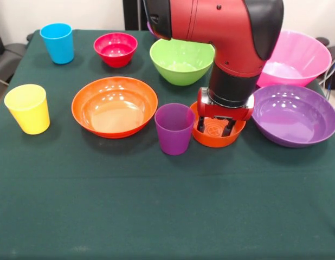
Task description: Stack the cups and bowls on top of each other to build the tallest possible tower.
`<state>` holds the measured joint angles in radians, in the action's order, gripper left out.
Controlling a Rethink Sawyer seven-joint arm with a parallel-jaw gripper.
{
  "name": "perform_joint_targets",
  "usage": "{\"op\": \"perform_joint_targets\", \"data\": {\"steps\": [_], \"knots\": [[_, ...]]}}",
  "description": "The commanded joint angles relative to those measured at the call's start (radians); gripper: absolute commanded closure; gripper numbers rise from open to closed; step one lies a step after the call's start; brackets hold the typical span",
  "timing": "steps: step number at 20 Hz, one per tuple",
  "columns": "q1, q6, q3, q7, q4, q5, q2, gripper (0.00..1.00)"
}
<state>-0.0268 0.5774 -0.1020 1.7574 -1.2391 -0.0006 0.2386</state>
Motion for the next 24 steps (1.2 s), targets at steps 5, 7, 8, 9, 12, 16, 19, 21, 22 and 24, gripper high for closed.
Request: {"op": "perform_joint_targets", "data": {"steps": [5, 7, 8, 9, 12, 16, 19, 21, 22, 24], "knots": [[0.024, 0.054, 0.049, 0.123, 0.071, 0.015, -0.018, 0.00], [0.030, 0.059, 0.044, 0.134, 0.095, 0.021, -0.037, 0.00], [0.035, 0.057, 0.038, 0.141, 0.104, 0.023, -0.045, 0.00], [0.043, 0.054, 0.031, 0.150, 0.111, 0.024, -0.052, 0.00], [0.061, 0.041, 0.012, 0.170, 0.120, 0.026, -0.065, 0.00], [0.076, 0.026, -0.006, 0.184, 0.147, 0.036, -0.101, 0.00], [0.091, 0.016, -0.023, 0.204, 0.173, 0.045, -0.133, 0.00], [0.098, 0.008, -0.030, 0.210, 0.168, 0.051, -0.136, 0.00], [0.101, 0.005, -0.032, 0.211, 0.164, 0.054, -0.135, 0.00], [0.104, 0.002, -0.035, 0.212, 0.162, 0.058, -0.138, 0.00]]}}
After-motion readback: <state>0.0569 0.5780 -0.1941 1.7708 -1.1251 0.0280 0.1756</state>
